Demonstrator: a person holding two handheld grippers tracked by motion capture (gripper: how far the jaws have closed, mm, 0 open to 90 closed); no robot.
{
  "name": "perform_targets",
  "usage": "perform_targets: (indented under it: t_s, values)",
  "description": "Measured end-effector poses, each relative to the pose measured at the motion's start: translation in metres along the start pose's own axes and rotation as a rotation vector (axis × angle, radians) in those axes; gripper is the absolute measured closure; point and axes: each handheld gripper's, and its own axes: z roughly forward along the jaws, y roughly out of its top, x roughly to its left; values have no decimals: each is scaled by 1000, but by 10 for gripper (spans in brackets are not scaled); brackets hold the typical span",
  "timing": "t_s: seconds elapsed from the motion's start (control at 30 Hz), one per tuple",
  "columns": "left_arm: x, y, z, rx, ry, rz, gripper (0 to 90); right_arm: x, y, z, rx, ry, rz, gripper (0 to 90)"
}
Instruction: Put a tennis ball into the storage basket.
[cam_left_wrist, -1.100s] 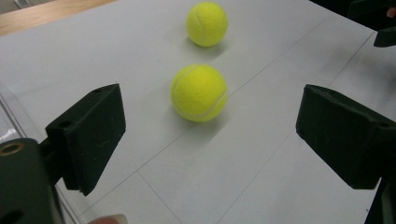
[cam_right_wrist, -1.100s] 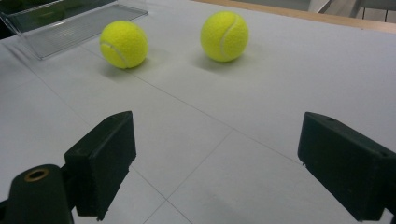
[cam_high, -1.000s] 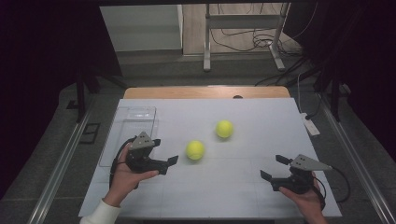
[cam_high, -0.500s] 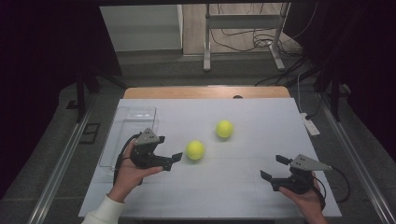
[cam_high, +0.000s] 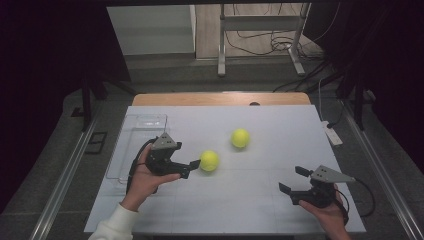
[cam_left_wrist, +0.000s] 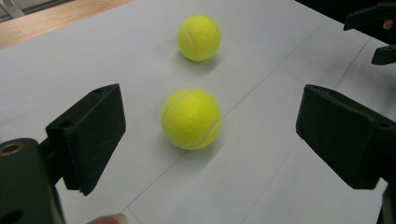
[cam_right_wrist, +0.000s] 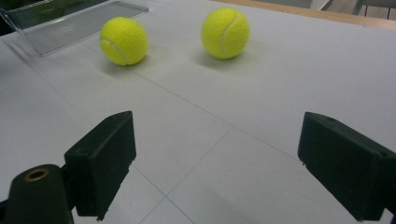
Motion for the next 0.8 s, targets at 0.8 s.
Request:
perform_targets:
  t_s: [0.8]
  values:
    - [2, 14, 21, 33, 7, -13, 93, 0, -1, 0, 6, 1, -3, 120]
